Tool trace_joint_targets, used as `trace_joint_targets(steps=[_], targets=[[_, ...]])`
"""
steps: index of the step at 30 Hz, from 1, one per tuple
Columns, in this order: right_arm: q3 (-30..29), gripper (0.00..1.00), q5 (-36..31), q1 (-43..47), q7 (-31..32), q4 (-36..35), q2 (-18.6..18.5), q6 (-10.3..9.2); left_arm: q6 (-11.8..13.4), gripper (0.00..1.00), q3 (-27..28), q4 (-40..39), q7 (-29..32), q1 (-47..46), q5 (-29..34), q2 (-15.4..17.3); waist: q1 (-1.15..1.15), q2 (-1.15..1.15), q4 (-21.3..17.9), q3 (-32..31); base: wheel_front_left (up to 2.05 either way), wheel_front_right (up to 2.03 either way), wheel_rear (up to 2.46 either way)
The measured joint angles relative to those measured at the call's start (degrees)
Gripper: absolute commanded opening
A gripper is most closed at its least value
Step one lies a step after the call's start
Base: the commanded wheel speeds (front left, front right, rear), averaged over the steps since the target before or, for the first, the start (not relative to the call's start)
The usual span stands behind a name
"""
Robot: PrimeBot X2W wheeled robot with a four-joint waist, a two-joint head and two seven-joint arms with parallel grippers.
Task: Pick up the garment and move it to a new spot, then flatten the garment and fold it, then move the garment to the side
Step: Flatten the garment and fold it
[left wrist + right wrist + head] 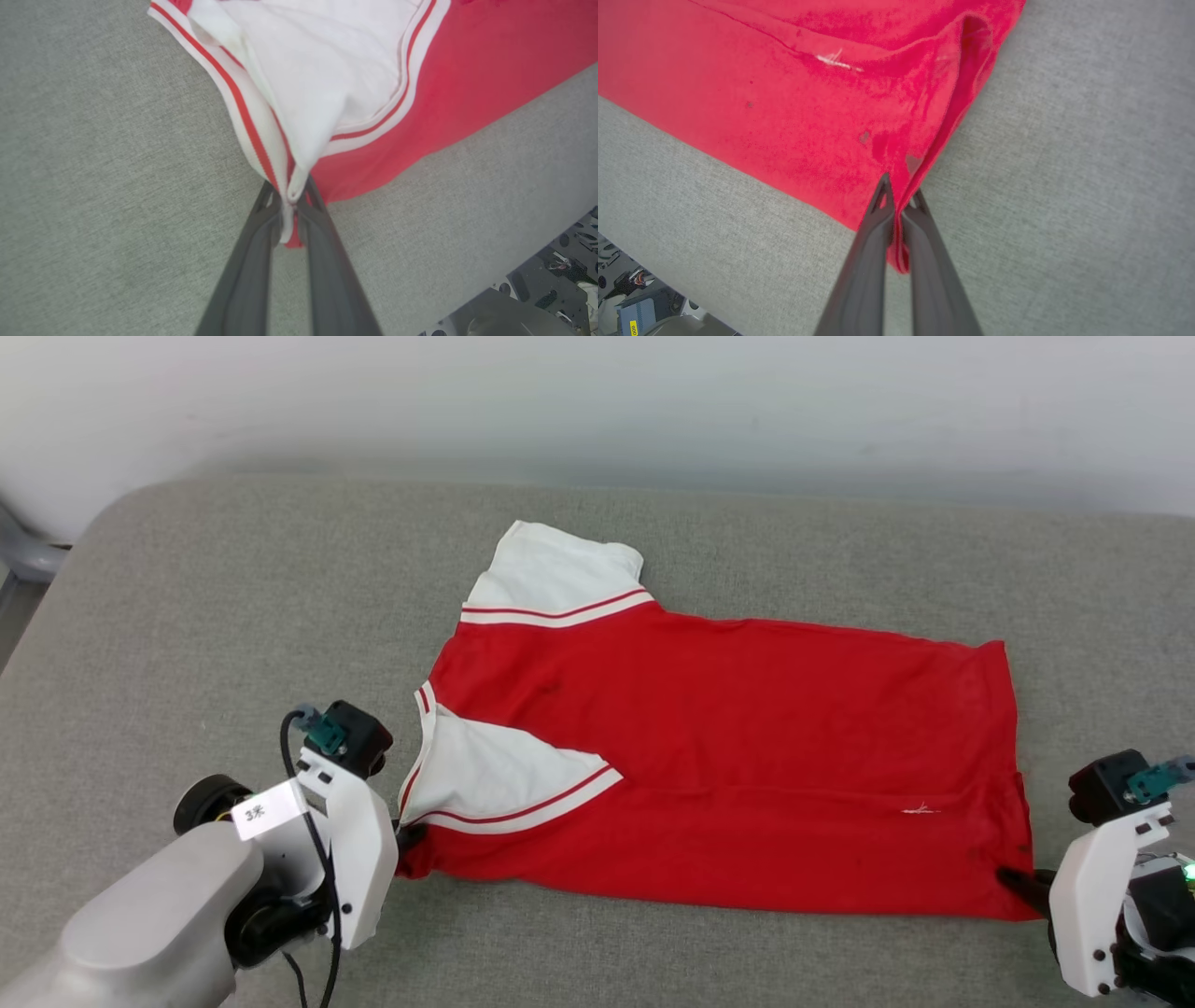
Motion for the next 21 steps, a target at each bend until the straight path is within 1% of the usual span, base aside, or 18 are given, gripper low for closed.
trace_joint_targets(steps=[3,8,15,21], targets=[[-0.8,0.0,0.3,1.5,-0.6,-2.1,-1.2,0.01,0.5,0.0,0.2,-1.8,-0.1,1.3,-0.4,1.3,0.0,0.0,-0.2,-1.3,0.0,0.0,0.0],[-2.9,0.0,0.6,5.0,-0.8,-5.8,-2.0,0.01,1.8,0.0,0.4,-5.9,-0.7,3.8,-0.8,4.0,0.0,0.0,-0.5,-3.1,0.0,0.0,0.0],[-7.4,0.0,0.7,11.6,0.7,-9.9,-2.0,0.01,4.6,0.0,0.0,-12.0,-0.6,8.3,-1.6,7.4,0.0,0.0,-0.4,-4.5,0.0,0.0,0.0],[-10.9,0.0,0.2,16.5,2.8,-11.9,-0.8,0.01,6.5,0.0,-0.5,-14.2,-0.6,11.7,-2.7,8.3,0.0,0.0,-0.4,-4.4,0.0,0.0,0.0]])
